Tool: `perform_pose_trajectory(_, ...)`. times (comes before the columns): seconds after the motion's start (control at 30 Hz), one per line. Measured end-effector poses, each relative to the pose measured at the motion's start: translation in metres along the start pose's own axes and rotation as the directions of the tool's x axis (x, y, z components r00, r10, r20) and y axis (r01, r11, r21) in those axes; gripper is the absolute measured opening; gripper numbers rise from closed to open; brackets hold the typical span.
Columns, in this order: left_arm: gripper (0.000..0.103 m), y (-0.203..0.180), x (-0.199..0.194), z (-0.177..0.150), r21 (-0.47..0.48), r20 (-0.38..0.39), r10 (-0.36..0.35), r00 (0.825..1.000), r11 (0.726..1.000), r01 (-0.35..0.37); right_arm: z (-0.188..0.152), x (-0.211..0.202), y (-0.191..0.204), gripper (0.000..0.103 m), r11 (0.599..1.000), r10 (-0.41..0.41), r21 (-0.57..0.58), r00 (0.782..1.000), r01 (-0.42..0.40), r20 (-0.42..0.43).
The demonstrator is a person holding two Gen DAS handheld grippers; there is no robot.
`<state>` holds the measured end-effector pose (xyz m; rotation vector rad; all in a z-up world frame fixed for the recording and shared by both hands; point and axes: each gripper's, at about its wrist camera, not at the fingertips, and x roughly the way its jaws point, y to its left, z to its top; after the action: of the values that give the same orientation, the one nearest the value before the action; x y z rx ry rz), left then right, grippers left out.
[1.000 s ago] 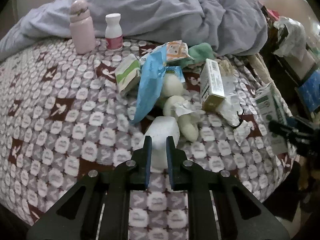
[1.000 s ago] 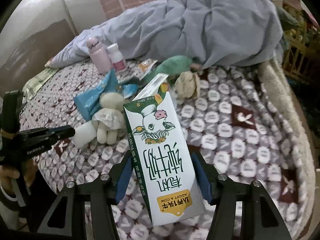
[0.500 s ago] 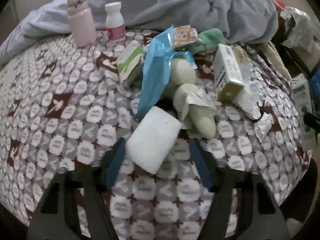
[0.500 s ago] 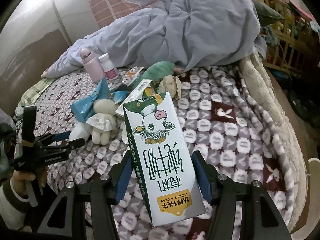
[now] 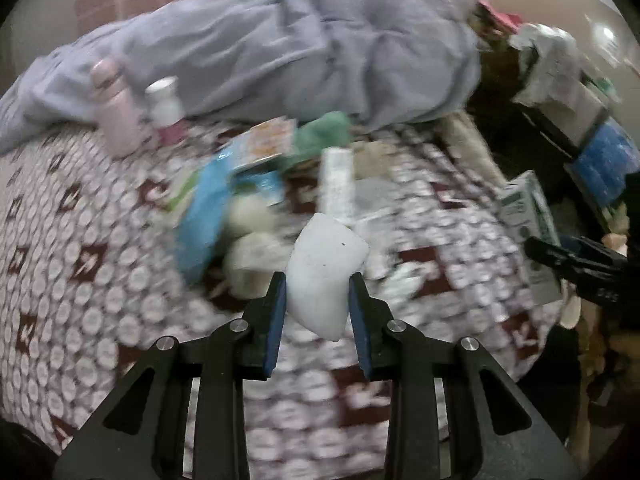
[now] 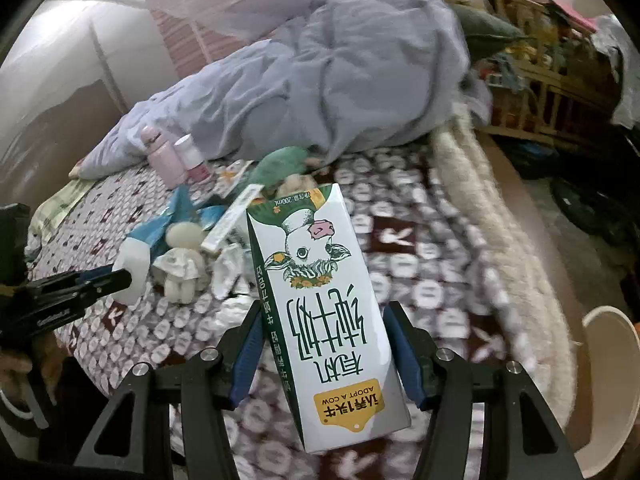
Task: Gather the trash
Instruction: 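Carry sponge and milk carton to the bucket and open both tools inside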
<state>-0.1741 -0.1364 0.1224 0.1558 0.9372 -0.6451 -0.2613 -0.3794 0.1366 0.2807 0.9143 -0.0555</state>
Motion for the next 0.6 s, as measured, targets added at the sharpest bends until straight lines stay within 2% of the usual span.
perform_pose_trajectory(0.2,0.028,-0.076,0.012,0.020,0.095,0.009,-0.065,0.998,0.994,0.063,-0.005,-0.020,-0.035,0.057,0.997,-0.069,0.031,0.998,0.069,0.010)
perform_pose_trajectory(0.37,0.028,-0.138,0.032,0.032,0.161,-0.013,-0.129,0.992,0.978,0.130,-0.014,-0.040,-0.075,0.057,0.987,-0.146,0.078,0.989,0.144,0.025)
perform_pose_trajectory(0.6,0.028,-0.233,0.058,0.044,0.239,-0.073,-0.249,0.966,0.936,0.259,-0.037,-0.070,-0.147,0.057,0.951,-0.244,0.203,0.970,0.234,0.024)
